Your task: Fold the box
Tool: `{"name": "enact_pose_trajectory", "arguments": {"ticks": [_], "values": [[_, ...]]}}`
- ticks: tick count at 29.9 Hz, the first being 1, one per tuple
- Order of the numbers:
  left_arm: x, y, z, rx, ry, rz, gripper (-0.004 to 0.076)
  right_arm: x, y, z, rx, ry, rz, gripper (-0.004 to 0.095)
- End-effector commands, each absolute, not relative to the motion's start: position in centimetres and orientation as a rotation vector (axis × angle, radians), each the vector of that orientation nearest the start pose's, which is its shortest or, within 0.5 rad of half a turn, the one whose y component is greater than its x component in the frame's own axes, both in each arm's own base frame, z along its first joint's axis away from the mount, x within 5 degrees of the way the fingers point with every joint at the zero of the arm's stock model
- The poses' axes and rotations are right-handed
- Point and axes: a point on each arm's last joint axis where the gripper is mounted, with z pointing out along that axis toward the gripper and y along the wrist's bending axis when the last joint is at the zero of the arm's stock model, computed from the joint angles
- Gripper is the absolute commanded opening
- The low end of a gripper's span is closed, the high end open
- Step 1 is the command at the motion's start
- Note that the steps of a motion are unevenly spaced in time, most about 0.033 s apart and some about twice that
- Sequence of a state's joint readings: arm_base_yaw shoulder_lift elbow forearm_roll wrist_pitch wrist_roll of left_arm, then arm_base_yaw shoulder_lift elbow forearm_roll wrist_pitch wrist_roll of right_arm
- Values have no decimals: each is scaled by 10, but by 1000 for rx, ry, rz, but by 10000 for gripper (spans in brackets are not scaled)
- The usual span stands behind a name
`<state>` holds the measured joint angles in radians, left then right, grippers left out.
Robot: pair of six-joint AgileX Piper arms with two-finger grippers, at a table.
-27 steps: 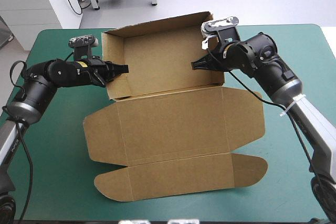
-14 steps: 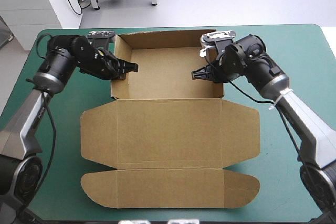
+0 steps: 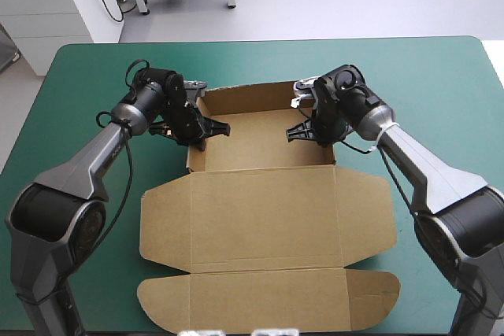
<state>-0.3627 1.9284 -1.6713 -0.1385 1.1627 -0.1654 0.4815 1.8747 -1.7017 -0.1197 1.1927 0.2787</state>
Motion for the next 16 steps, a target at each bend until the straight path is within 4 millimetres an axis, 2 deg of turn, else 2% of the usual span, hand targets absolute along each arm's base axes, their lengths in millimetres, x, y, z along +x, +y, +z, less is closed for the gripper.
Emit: {"name": "enact_pose_trajectory", "arguments": {"ticks": [1,4,7,9,12,16], "values": [[372,-174,291,262,2831,-461,-8,357,181,320,-368,2684,89,-14],[373,-175,288,260,2833,-461,-8,359,180,317,-374,2685,62,51],[374,-174,288,274,2828,-450,8,360,178,316,-381,2684,31,223],[373,-174,288,330,2824,-441,53,360,178,316,-383,2679,23,335],[374,-174,289,347,2812,-440,177,361,176,318,-390,2665,-10,437],[377,-175,297,346,2771,-446,392,362,172,318,-403,2659,-83,476]]}}
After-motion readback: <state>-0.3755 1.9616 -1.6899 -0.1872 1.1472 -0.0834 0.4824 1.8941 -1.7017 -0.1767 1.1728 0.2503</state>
